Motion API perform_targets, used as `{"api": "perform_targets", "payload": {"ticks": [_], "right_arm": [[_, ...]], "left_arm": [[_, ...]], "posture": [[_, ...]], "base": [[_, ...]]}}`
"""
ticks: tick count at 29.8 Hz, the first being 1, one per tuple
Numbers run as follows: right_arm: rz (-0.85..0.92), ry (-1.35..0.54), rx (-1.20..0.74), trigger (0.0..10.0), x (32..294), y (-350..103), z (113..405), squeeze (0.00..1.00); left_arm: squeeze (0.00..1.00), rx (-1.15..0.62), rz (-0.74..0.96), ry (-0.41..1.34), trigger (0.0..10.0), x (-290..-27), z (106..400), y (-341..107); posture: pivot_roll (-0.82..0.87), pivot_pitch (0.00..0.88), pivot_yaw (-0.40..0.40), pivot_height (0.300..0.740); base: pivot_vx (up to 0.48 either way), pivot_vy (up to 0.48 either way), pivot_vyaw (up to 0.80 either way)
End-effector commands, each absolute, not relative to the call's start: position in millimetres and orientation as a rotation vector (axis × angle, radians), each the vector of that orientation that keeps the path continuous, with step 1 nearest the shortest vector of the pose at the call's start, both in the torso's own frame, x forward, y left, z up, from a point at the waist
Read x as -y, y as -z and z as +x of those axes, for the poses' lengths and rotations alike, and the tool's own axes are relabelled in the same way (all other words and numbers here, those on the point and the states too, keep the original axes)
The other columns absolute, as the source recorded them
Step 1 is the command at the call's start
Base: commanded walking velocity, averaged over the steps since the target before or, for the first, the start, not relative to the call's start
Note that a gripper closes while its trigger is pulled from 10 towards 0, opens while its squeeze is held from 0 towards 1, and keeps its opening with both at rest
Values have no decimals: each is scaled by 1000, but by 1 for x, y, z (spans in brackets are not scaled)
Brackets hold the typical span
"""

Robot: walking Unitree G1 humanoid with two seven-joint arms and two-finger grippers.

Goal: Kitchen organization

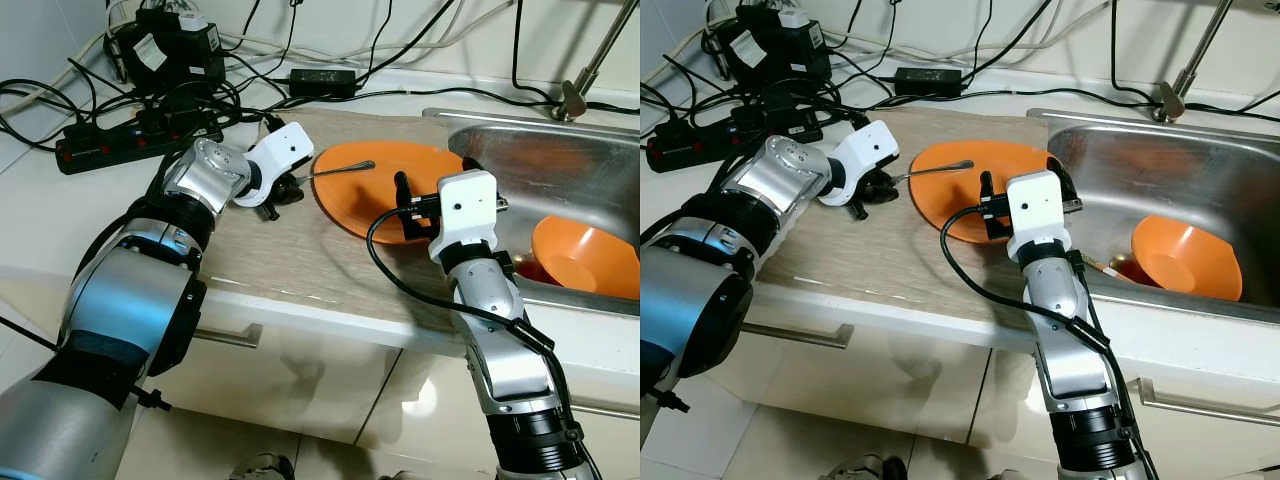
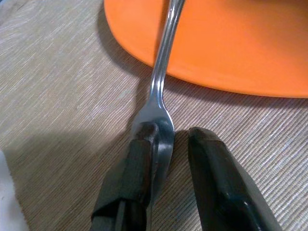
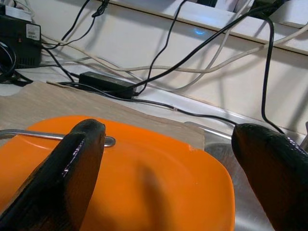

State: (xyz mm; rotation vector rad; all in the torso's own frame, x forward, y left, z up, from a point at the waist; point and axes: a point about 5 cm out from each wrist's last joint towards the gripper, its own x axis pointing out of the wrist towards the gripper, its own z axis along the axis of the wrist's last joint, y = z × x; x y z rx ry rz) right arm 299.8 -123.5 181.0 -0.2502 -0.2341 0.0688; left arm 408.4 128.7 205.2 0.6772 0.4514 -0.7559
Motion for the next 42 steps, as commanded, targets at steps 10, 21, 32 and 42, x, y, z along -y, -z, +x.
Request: {"api": "perform_targets", "payload": {"ticks": [10,21,32,42], "right_arm": [[-256,-70,229,10000,124,-183,298,0],[-257,-69,224,10000,125,-181,298,0],[-259,-67,224,10000,125,-181,297,0],[-261,-62,224,10000,126,-180,297,0]], "left_arm": [[0,-395,589,645,0,-138,413,-210],[0,-352,553,644,0,-136,414,-217],[1000,-291,652,621,10000,-133,417,-231],[1000,-252,675,630,10000,-135,419,-247]], "posture": [[-140,13,-2,740],[-142,17,-4,740],[-148,6,3,740],[-151,0,8,740]], "base": [[0,0,0],[0,0,0],[0,0,0],[0,0,0]]}}
